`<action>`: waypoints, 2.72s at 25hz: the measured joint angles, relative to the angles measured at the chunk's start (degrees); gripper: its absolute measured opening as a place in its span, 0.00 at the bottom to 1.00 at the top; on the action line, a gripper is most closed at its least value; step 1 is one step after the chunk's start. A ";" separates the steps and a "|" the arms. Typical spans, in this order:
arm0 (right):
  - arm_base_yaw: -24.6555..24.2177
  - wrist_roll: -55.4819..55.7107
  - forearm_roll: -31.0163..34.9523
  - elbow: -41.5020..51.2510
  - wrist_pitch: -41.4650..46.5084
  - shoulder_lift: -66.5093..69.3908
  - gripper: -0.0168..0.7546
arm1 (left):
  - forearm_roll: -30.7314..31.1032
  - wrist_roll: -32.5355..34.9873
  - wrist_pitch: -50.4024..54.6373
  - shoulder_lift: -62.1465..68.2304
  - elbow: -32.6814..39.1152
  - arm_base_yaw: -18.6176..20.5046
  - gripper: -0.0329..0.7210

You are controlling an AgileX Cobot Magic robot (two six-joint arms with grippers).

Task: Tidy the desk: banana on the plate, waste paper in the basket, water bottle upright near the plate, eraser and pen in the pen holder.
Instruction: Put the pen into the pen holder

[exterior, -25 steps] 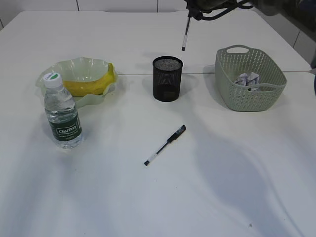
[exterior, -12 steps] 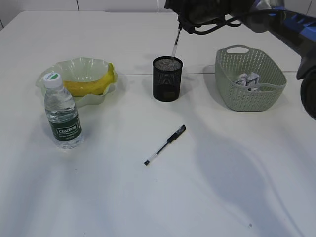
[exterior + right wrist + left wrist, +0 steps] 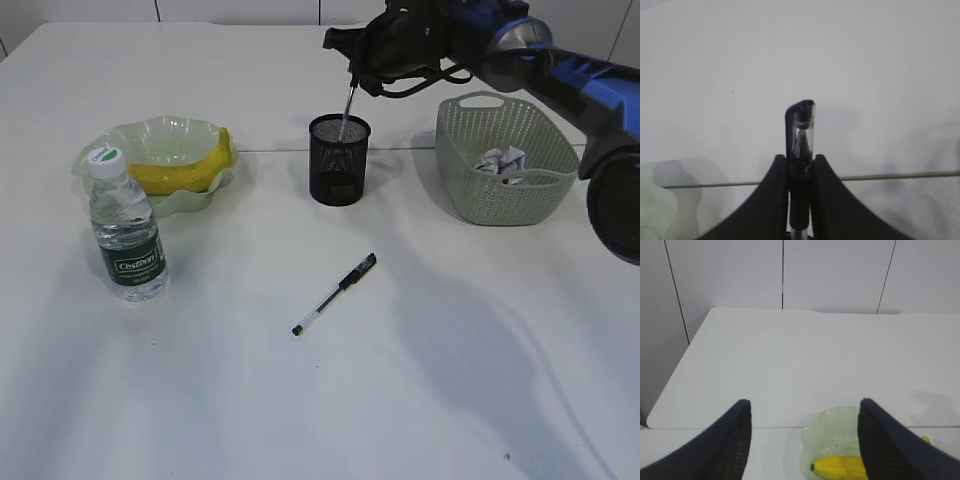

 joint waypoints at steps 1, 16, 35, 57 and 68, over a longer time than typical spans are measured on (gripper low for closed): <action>0.23 -0.25 0.00 0.00 0.00 0.00 0.12 | 0.00 0.00 -0.02 0.00 0.00 0.00 0.66; 1.83 -2.36 0.13 0.00 1.14 0.00 0.12 | 0.00 0.00 -0.45 0.00 0.00 0.00 0.65; 1.83 -2.49 -0.50 0.00 1.99 0.00 0.15 | 0.00 0.00 -0.70 0.00 0.00 0.00 0.63; 1.83 -2.49 -0.50 0.00 3.38 0.00 0.25 | 0.00 0.00 -0.70 0.00 0.00 0.00 0.62; 1.83 -3.03 -0.59 -5.55 5.69 0.00 0.27 | 0.00 0.00 -1.69 0.00 0.00 0.00 0.62</action>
